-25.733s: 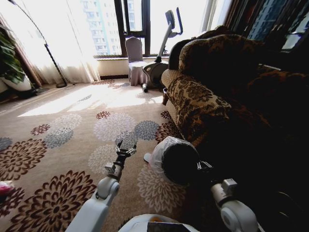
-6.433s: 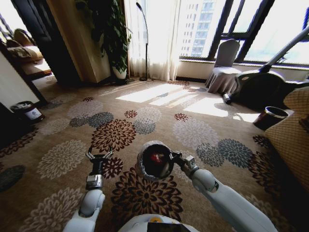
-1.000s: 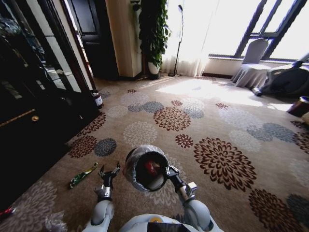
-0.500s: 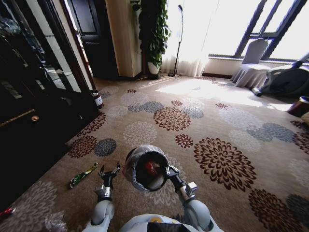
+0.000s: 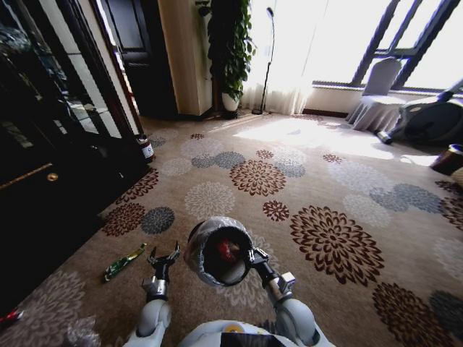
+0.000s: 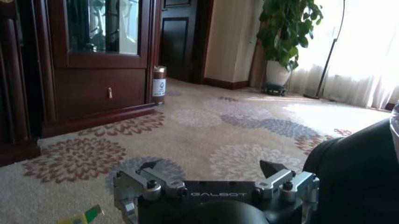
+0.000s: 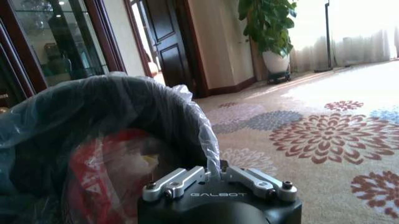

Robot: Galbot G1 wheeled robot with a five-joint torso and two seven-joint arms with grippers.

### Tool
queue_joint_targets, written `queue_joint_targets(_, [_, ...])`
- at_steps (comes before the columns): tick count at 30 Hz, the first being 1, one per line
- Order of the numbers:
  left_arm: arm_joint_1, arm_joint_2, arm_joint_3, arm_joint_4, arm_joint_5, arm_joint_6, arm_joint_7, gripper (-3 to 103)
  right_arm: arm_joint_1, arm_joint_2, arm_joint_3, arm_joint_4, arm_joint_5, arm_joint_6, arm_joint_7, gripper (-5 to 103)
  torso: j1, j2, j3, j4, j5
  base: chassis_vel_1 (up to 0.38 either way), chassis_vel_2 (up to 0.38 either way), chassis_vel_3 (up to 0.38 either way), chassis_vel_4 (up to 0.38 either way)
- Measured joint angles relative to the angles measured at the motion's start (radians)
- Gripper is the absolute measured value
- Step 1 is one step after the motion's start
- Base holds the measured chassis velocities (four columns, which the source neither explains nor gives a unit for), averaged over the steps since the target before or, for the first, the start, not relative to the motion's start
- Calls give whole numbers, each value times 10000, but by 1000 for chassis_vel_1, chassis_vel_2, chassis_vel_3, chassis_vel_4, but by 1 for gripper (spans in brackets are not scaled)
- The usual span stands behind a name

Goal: Pick up the trash from the ground and place it into the trash bin.

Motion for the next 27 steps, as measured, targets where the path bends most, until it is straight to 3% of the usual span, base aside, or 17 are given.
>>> queue_joint_targets(27, [0,-1,0,0,0,0,0,100,0,0,2,0,0,0,0,1,0,0,0,-1,0,24,24,-24,-25])
